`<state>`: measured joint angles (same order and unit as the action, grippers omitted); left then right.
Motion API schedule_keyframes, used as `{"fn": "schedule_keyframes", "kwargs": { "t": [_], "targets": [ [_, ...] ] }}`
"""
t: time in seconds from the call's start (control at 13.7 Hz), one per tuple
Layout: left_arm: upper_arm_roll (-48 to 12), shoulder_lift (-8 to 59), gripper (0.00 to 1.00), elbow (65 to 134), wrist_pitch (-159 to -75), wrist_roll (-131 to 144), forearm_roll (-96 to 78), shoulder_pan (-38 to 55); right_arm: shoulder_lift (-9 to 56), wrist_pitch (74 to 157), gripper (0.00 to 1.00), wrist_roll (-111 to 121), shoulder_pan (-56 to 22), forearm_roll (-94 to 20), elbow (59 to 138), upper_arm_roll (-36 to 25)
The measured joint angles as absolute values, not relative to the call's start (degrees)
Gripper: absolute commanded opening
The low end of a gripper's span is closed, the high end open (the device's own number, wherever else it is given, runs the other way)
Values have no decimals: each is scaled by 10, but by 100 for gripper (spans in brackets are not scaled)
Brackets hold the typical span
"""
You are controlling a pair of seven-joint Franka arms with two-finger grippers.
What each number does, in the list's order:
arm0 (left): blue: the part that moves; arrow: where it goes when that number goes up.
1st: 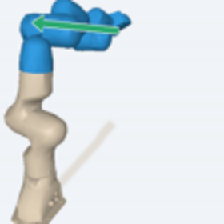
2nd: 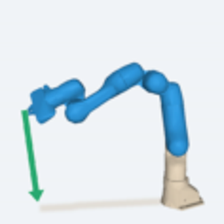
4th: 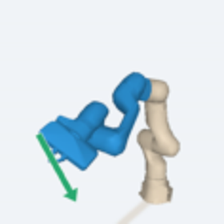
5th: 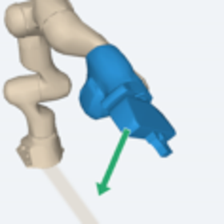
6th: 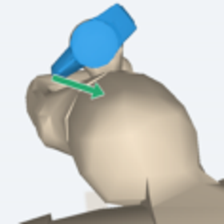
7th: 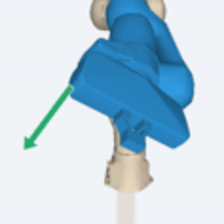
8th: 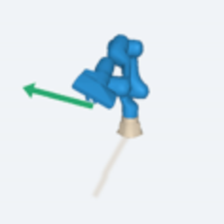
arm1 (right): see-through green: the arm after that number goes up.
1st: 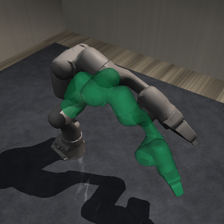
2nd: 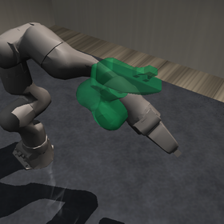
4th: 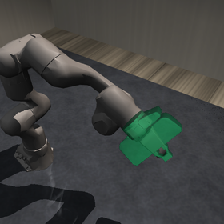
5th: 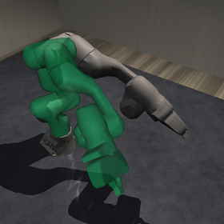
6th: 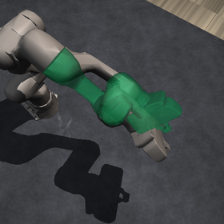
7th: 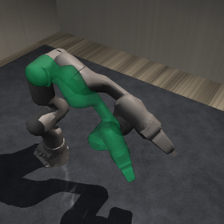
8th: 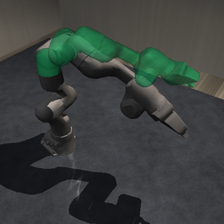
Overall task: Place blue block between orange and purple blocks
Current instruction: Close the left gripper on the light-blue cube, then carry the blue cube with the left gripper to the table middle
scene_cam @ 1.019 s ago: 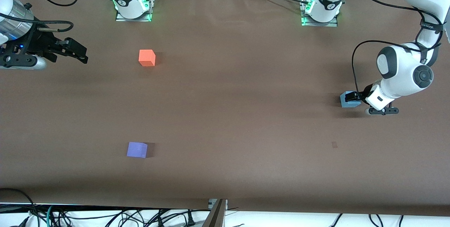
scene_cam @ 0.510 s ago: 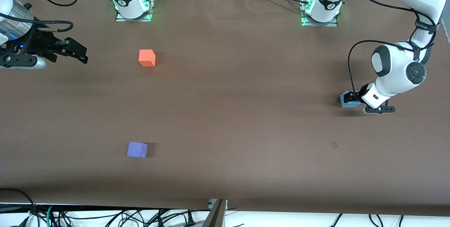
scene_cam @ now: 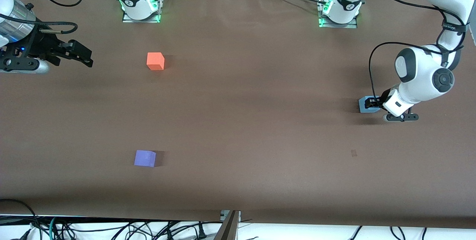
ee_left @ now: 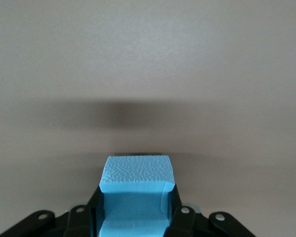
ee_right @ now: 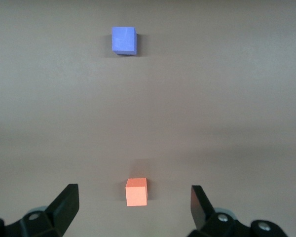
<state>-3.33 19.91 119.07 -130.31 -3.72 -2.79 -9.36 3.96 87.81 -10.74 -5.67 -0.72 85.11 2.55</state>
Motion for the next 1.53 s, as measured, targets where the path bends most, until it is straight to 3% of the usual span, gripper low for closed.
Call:
{"fn": "schedule_keyframes", "kwargs": {
  "t": [0.22, 0.51, 1.02, 1.31, 1.46, 1.53],
  "targets": [
    [-61, 190, 12, 1134, -1227, 2, -28, -54, 40, 878, 100, -107, -57, -7, 851, 26],
    [-144, 205, 13, 1097, -1226, 156, -28, 5, 40, 878, 100, -107, -57, -7, 851, 25],
    [-150, 334, 13, 945, -1261, 375, -27, 190, 40, 878, 100, -107, -60, -7, 851, 26],
    [-149, 410, 18, 875, -1263, 421, 31, 255, 39, 858, 100, -107, -63, -7, 850, 26],
    [-149, 426, 26, 871, -1283, 429, 38, 270, 39, 848, 100, -105, -63, -7, 850, 33],
    [-149, 432, 35, 870, -1291, 431, 40, 274, 39, 845, 100, -105, -64, -7, 850, 42]
  ]
}}
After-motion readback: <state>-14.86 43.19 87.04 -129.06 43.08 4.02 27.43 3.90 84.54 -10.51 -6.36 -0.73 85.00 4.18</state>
